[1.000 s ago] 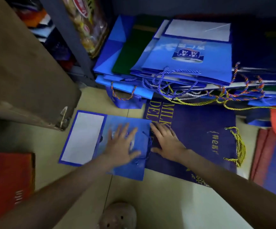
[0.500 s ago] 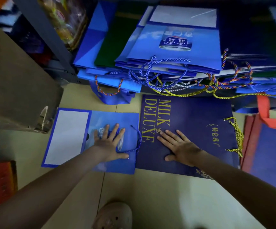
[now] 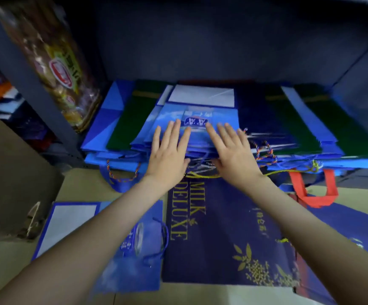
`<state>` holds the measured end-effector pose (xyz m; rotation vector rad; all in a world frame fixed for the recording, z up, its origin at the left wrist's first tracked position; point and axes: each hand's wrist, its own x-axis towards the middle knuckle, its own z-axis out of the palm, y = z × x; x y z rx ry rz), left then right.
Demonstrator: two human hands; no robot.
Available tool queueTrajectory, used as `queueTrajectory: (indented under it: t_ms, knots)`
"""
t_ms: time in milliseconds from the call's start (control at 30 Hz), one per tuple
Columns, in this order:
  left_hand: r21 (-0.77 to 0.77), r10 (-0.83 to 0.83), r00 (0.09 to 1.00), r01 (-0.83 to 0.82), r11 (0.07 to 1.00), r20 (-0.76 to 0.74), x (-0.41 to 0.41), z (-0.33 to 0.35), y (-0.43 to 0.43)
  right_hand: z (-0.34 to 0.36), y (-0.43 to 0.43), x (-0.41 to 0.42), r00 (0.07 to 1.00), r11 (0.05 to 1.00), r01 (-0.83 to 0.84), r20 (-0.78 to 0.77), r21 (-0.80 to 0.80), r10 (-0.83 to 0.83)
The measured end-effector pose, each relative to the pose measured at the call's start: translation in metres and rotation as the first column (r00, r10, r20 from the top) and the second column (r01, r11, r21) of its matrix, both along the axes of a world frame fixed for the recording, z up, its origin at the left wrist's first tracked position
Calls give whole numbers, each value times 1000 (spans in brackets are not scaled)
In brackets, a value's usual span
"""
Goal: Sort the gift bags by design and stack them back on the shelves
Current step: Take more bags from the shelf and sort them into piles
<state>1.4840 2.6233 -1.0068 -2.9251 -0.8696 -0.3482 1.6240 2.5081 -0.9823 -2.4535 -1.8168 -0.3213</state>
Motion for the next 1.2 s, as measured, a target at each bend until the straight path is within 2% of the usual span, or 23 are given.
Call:
queueTrajectory:
  t_ms: [33, 100, 167, 200, 267, 333, 433, 500, 600, 633, 700, 767, 800, 900, 1000, 1033, 1067, 1133, 1200]
  knots:
    - [-26, 4, 997, -6, 1000, -79, 3, 0, 4, 2, 3, 4, 1000, 996, 10, 8, -93, -9]
    - [-75, -13, 992, 4, 997, -122, 3, 0, 5, 2, 4, 11, 999, 975, 25, -40, -222, -35]
    - [-72, -75, 997, 73, 995, -15, -5, 5, 6, 8, -1, 18, 996, 962, 31, -68, -273, -52]
    - [-69, -110, 992, 114, 991, 66, -11, 7, 7, 12, -5, 21, 997, 969, 17, -69, -245, -35]
    - [-12, -195, 960, 201, 979, 201, -24, 17, 8, 18, -17, 28, 998, 995, -35, -60, -93, 29]
    - [34, -261, 906, 265, 964, 333, -37, 25, 9, 18, -35, 40, 995, 991, -79, -57, 110, 85]
    - [-29, -290, 804, 356, 934, 519, -59, 36, 10, 22, -66, 45, 978, 950, -136, -113, 281, 174]
    - [-28, -362, 819, 416, 909, 445, -70, 35, 17, 22, -78, 42, 955, 928, -200, -150, 313, 256]
    - [72, -464, 862, 460, 885, 203, -80, 23, 24, 23, -81, 33, 904, 921, -337, -204, 197, 375]
    - [80, -472, 864, 466, 881, 177, -83, 20, 22, 24, -81, 31, 902, 926, -361, -209, 112, 377]
    - [154, -505, 846, 483, 862, 173, -92, 24, 10, 26, -80, 26, 936, 933, -313, -223, -178, 271]
    - [249, -503, 853, 462, 851, 139, -100, 30, -11, 34, -79, 14, 957, 839, -233, -269, -492, 108]
    - [277, -476, 872, 432, 858, 114, -104, 33, -23, 41, -76, 5, 947, 790, -235, -317, -566, 54]
    - [329, -378, 926, 353, 876, 13, -121, 29, -56, 73, -64, -29, 845, 788, -326, -535, -522, -5]
    - [363, -255, 963, 269, 892, -85, -142, 22, -75, 84, -59, -73, 793, 694, -482, -602, -534, 87]
    - [374, -213, 971, 238, 897, -107, -148, 20, -79, 74, -59, -93, 806, 689, -487, -579, -537, 118]
    - [377, -173, 976, 211, 902, -132, -154, 18, -82, 58, -59, -112, 842, 724, -452, -518, -521, 152]
    - [361, -111, 977, 172, 917, -184, -167, 10, -84, 21, -62, -147, 913, 834, -360, -342, -417, 223]
    - [341, -119, 973, 181, 923, -196, -181, -9, -81, -18, -65, -171, 919, 869, -383, -223, -314, 324]
